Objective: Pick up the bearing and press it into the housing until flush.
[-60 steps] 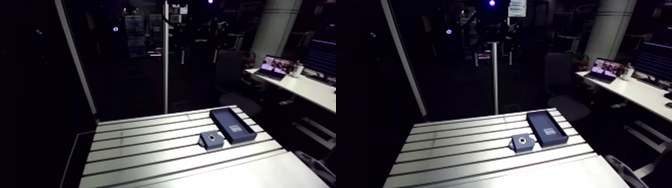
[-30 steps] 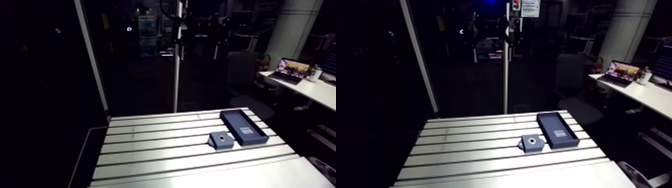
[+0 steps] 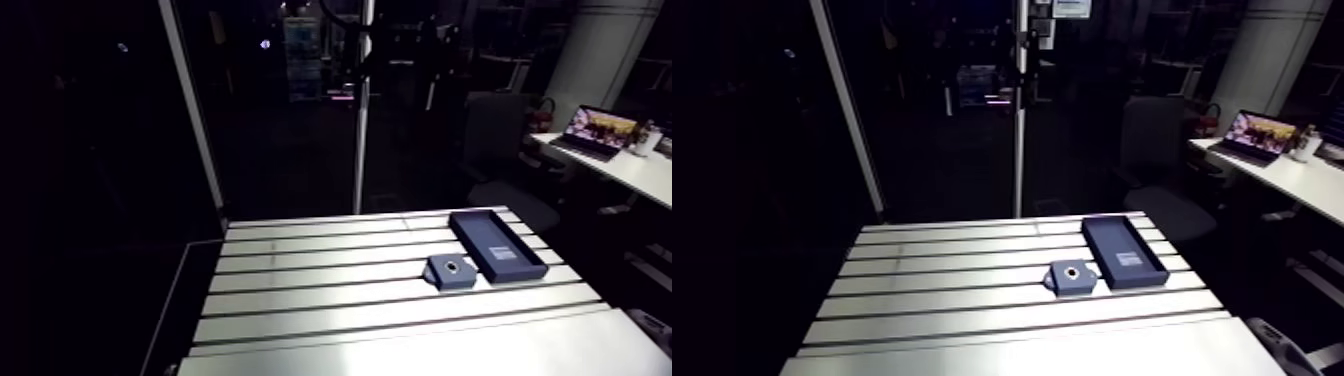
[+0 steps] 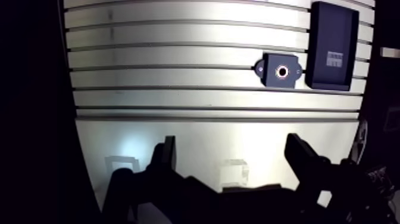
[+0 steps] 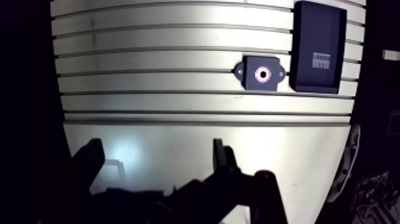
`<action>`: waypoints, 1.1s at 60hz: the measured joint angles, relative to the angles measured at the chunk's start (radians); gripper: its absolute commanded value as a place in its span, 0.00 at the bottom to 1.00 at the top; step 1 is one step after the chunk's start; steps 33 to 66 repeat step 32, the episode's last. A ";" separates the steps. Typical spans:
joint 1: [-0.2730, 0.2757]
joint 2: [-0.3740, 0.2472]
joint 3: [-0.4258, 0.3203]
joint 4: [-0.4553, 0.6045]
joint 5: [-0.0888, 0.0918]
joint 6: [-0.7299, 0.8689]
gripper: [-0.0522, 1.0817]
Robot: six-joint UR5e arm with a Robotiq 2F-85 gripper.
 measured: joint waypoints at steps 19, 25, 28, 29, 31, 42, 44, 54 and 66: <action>0.026 0.016 -0.016 0.004 -0.004 0.000 0.05; 0.030 0.019 -0.016 0.004 -0.004 0.001 0.05; 0.032 0.020 -0.017 0.004 -0.003 0.001 0.05; 0.033 0.021 -0.017 0.004 -0.003 0.001 0.05; 0.034 0.022 -0.018 0.004 -0.003 0.001 0.05; 0.034 0.022 -0.018 0.004 -0.003 0.001 0.05; 0.034 0.022 -0.018 0.004 -0.003 0.001 0.05; 0.034 0.022 -0.018 0.004 -0.003 0.001 0.05; 0.034 0.022 -0.018 0.004 -0.003 0.001 0.05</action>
